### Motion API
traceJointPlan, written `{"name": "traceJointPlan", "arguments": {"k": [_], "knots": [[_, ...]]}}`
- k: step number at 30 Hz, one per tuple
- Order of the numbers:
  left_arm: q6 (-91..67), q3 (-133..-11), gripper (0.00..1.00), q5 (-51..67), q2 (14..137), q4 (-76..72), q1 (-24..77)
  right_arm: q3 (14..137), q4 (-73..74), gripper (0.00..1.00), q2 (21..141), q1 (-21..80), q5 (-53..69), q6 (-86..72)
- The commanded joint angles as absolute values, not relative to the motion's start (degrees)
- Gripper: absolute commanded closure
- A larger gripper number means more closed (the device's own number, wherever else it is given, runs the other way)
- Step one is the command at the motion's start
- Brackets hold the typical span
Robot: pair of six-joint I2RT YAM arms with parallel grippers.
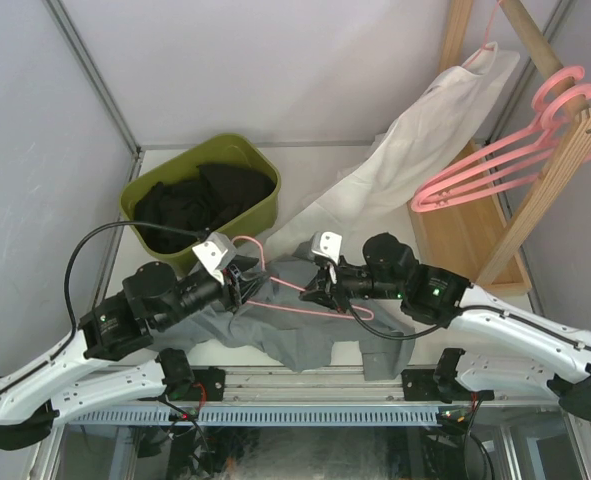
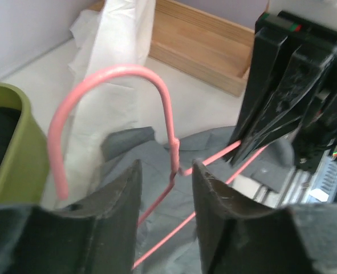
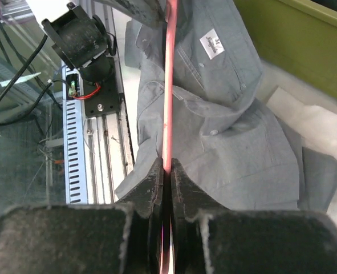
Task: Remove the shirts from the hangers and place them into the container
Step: Remove the shirt from the hanger.
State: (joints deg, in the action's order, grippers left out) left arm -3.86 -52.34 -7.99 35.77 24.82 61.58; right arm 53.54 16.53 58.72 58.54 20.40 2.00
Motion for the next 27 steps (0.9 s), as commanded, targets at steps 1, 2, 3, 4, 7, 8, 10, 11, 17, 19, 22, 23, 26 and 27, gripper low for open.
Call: {"name": "traceJointPlan", "arguments": {"k": [1, 2, 3, 4, 7, 8, 10, 11, 17, 19, 22, 23, 26, 27], "knots": [[-4.45, -56.03, 0.42, -12.22, 34.4, 23.69, 61.43, 54.59, 18.99, 1.0, 54.93, 58.65, 13.82, -3.09], [-4.54, -55.93, 0.35, -12.7, 34.03, 23.66, 61.39, 54.54, 20.31, 1.0, 54.21, 58.58, 12.03, -3.74], [-4.61, -55.67, 0.33, -13.08, 33.57, 23.53, 61.36, 54.36, 21.31, 1.0, 53.3, 58.55, 10.7, -4.08], [-4.73, -55.34, 0.28, -13.13, 33.11, 23.2, 61.42, 53.99, 21.98, 1.0, 52.36, 58.55, 9.56, -4.65], [-4.98, -54.32, 0.2, -12.12, 31.68, 21.73, 61.41, 52.53, 21.66, 1.0, 49.03, 58.43, 6.22, -6.12], [-5.07, -54.13, 0.19, -11.64, 31.23, 21.16, 61.42, 52.07, 21.36, 1.0, 47.94, 58.39, 5.16, -6.5], [-5.34, -53.76, 0.18, -10.89, 30.66, 20.14, 61.42, 51.75, 20.93, 1.0, 46.15, 58.28, 2.77, -7.52], [-5.48, -53.66, 0.17, -10.71, 30.44, 19.58, 61.42, 51.7, 20.61, 1.0, 45.37, 58.29, 1.63, -7.82], [-6.35, -53.37, 0.17, -10.84, 30.41, 17.22, 61.44, 51.76, 15.22, 1.0, 41.13, 58.28, -5.12, -12.56], [-7.06, -52.9, 0.17, -11.39, 30.76, 16.41, 61.44, 51.71, 13.22, 1.0, 40.39, 58.36, -10.63, -15.44], [-8.95, -51.88, 0.17, -12.4, 31.63, 14.55, 61.42, 51.76, 9.89, 1.0, 40.7, 58.69, -19.41, -18.57], [-9.69, -51.64, 0.17, -12.43, 32.09, 13.91, 61.39, 51.83, 8.74, 1.0, 41.37, 58.95, -21.91, -18.71], [-11.56, -52.21, 0.2, -10.97, 34.71, 12.04, 61.55, 54.37, 8.54, 1.0, 45.52, 60.26, -31.4, -18.97], [-11.75, -52.87, 0.21, -10.57, 36.33, 11.88, 62.01, 56.03, 9.65, 1.0, 47.55, 60.71, -34.31, -19.61]]}}
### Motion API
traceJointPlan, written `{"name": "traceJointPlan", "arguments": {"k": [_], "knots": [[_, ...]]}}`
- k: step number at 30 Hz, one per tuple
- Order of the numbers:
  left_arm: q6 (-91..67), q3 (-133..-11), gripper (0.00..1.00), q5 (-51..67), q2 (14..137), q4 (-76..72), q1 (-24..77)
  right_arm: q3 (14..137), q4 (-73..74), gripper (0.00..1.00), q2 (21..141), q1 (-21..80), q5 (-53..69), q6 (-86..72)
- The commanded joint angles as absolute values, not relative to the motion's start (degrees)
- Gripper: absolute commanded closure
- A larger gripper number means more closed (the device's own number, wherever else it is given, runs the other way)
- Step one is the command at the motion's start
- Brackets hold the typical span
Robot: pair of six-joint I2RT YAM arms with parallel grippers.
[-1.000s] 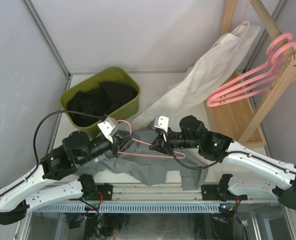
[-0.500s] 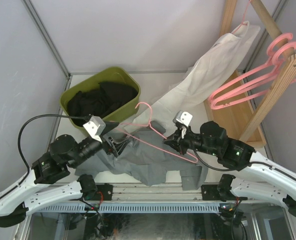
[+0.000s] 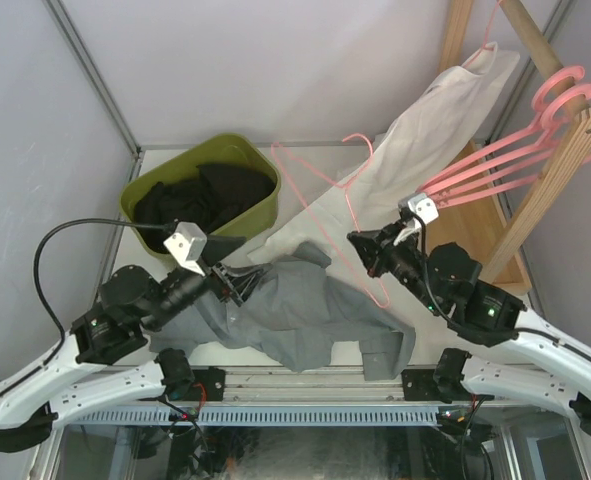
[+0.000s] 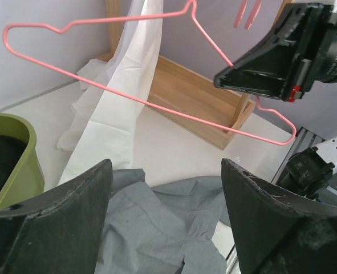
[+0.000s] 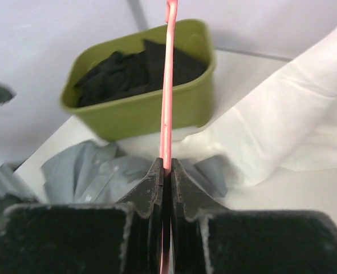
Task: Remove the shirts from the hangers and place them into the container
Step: Remove the shirt from the hanger, then place the hanger at the clothesline.
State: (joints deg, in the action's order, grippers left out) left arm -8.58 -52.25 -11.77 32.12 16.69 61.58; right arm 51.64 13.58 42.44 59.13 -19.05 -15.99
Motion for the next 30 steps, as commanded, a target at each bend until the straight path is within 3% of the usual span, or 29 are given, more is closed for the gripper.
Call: {"name": "traceJointPlan", "arguments": {"k": [1, 5, 13, 20, 30], "knots": [[-11.48, -53.62, 0.21, -11.37, 37.74, 11.98, 62.94, 57.92, 11.1, 1.0, 49.54, 61.11, -36.7, -19.68], [-5.8, -55.0, 0.2, -21.98, 42.17, 9.84, 72.52, 65.68, 18.16, 1.0, 57.72, 63.16, -46.81, -23.69], [2.43, -49.05, 0.17, -30.55, 45.12, -3.39, 83.52, 75.38, 20.99, 1.0, 67.83, 65.22, -57.78, -28.35], [12.14, -45.0, 0.15, -31.11, 49.87, -12.07, 85.85, 80.73, 27.04, 1.0, 72.91, 66.88, -66.83, -34.13], [24.66, -41.72, 0.16, -42.84, 55.63, -24.13, 87.7, 84.08, 31.44, 1.0, 75.96, 69.08, -70.31, -42.4]]}}
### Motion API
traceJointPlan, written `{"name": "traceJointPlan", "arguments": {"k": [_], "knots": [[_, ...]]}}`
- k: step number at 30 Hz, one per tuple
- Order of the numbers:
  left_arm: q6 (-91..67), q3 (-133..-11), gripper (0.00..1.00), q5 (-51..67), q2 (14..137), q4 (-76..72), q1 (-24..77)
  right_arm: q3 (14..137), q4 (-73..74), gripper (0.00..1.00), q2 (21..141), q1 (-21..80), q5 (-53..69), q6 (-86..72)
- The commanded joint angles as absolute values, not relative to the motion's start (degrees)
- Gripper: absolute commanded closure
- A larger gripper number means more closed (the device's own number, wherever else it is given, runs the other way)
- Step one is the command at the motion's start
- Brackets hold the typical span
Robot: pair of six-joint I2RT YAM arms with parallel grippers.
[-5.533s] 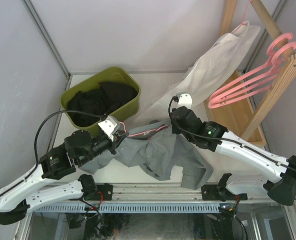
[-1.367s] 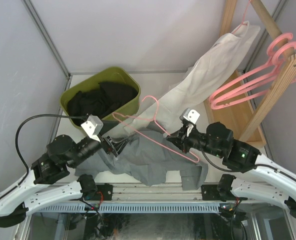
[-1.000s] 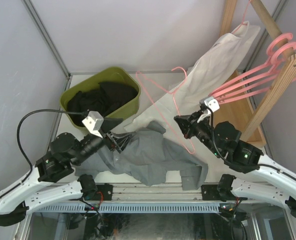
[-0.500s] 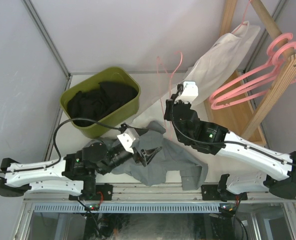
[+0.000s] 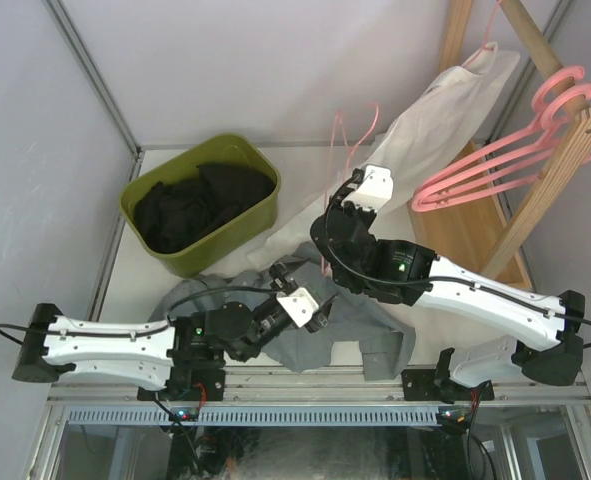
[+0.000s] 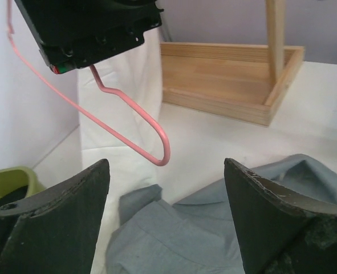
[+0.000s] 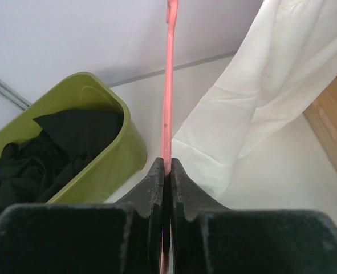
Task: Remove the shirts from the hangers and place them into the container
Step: Place the hanger at the clothesline.
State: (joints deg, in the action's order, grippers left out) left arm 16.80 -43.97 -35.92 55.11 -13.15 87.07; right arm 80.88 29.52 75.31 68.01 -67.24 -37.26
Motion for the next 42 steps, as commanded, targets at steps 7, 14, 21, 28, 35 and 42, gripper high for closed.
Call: {"name": "traceJointPlan", "arguments": {"k": [7, 14, 21, 28, 35, 42], "knots": [[33.86, -41.18, 0.3, -48.99, 60.02, -36.25, 87.89, 84.72, 35.22, 1.0, 76.07, 69.61, -69.48, -49.57], [37.86, -41.47, 0.48, -50.65, 63.45, -43.09, 88.27, 84.9, 37.57, 1.0, 75.81, 69.79, -69.61, -52.9], [42.54, -40.89, 0.86, -55.24, 64.88, -49.57, 88.68, 82.78, 37.1, 1.0, 73.66, 69.79, -65.96, -55.24], [42.59, -40.66, 1.0, -57.34, 64.17, -50.8, 88.85, 79.77, 33.32, 0.94, 70.62, 69.79, -62.75, -50.32], [36.72, -39.24, 1.0, -56.8, 56.97, -45.07, 88.77, 75.24, 25.86, 0.7, 66.21, 69.07, -56.15, -43.89], [28.76, -37.94, 1.0, -57.06, 47.75, -36.02, 87.27, 66.05, 10.83, 0.52, 57.83, 68.45, -38.29, -27.09]]}}
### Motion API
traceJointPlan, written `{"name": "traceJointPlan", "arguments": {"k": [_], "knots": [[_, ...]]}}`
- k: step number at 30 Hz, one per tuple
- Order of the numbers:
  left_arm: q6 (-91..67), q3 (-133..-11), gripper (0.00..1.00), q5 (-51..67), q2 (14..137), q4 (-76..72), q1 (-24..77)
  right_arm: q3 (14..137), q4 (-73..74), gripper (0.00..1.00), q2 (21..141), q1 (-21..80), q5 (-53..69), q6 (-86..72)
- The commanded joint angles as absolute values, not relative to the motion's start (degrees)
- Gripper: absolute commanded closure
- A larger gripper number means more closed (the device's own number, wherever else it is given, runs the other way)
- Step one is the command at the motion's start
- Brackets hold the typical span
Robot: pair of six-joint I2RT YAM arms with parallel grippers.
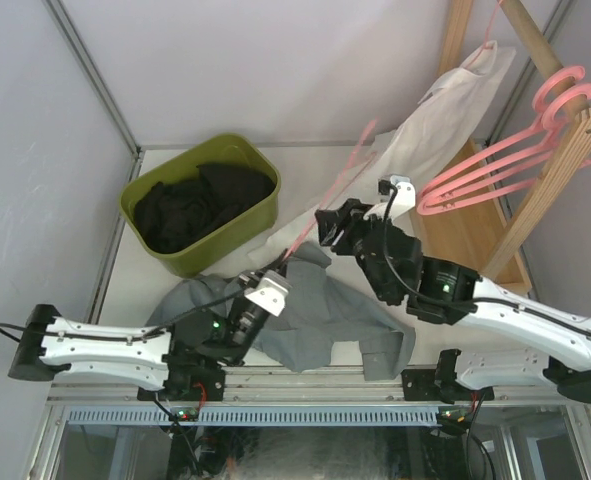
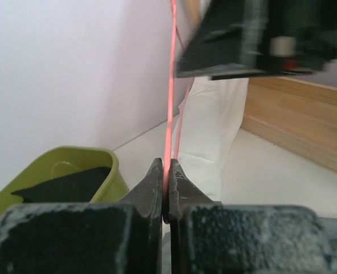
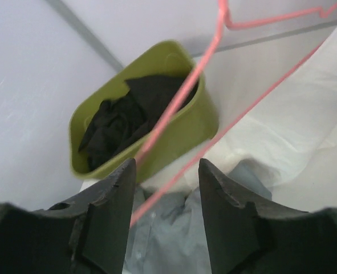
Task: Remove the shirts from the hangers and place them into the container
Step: Place the hanger at the clothesline.
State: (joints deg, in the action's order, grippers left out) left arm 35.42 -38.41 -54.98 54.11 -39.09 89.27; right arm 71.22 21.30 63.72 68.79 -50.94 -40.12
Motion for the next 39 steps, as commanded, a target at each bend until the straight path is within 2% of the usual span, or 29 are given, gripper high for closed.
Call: {"name": "traceJointPlan", "arguments": {"k": [1, 4, 8, 14, 20, 26, 39], "knots": [[27.38, -37.66, 1.0, -56.69, 46.1, -34.2, 86.97, 63.45, 6.47, 0.52, 55.29, 68.21, -33.5, -24.69], [24.3, -36.6, 1.0, -55.38, 40.11, -30.1, 86.01, 56.32, -0.77, 0.5, 49.24, 67.19, -24.6, -19.72], [22.06, -36.73, 1.0, -54.88, 33.82, -25.17, 85.02, 50.24, -2.84, 0.51, 42.52, 66.01, -19.23, -15.15], [17.45, -42.49, 1.0, -46.7, 28.86, -12.37, 83.28, 45.44, 4.55, 0.49, 34.99, 65.3, -8.96, -6.35], [13.15, -50.44, 1.0, -39.7, 29.79, -2.69, 82.18, 42.11, 12.69, 0.4, 29.5, 65.31, 1.66, -4.07], [12.84, -54.36, 1.0, -37.78, 29.83, -1.69, 82.09, 37.79, 12.51, 0.31, 26.21, 65.3, 3.85, -4.83], [8.25, -61.94, 1.0, -25.6, 36.74, 1.49, 78.15, 37.17, 12.68, 0.3, 27.44, 65.31, 2.9, -5.3]]}}
